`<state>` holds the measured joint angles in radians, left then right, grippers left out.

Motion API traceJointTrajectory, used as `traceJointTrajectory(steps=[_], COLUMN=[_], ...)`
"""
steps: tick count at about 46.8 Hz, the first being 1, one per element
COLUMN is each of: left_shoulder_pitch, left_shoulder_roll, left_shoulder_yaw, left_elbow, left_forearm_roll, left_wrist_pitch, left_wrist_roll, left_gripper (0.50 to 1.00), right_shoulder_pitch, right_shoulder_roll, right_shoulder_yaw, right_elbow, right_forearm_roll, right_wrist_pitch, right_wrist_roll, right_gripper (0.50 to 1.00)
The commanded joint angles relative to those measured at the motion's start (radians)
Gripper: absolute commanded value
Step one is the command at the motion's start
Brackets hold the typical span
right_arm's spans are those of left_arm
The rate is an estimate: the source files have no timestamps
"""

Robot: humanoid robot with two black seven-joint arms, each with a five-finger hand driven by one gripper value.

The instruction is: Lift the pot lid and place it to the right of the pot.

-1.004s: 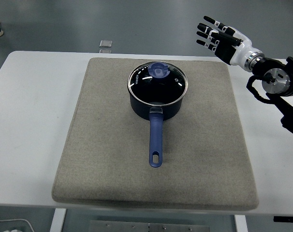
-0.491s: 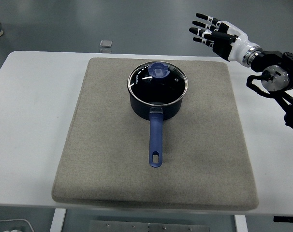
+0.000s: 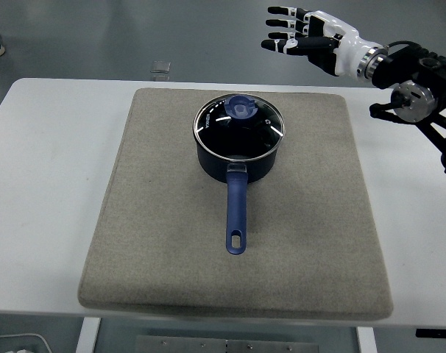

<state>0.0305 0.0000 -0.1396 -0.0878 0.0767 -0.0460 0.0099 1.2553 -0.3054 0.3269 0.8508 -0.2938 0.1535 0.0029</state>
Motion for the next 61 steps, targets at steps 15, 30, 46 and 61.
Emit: traceJointTrajectory(steps=[15,30,46,61], left_shoulder_pitch=[0.000,0.000,0.000,0.000], left_shoulder_roll=[0.000,0.000,0.000,0.000], left_shoulder_yaw=[0.000,0.000,0.000,0.000], left_elbow=[0.000,0.000,0.000,-0.001], left_forearm_roll=[0.000,0.000,0.000,0.000], left_wrist_pitch=[0.000,0.000,0.000,0.000], left_wrist_roll=[-0.001,-0.001,-0.001,-0.001], left_gripper=[1.000,1.000,1.000,1.000], right_shoulder_pitch=[0.202,0.308,0.384,0.389], right_shoulder_roll=[-0.001,0.017,0.063,0.088], right_shoulder_yaw=[-0.334,-0.463,-0.583,-0.620], right_elbow=[0.068,0.083,0.100,0.099], right_forearm_roll=[-0.203,-0.320,-0.429,-0.475], right_wrist_pitch=[0.011,0.058,0.075,0.061], right_wrist_roll=[-0.003,-0.003,-0.003,-0.004], right_gripper=[0.905,0.905,0.905,0.893])
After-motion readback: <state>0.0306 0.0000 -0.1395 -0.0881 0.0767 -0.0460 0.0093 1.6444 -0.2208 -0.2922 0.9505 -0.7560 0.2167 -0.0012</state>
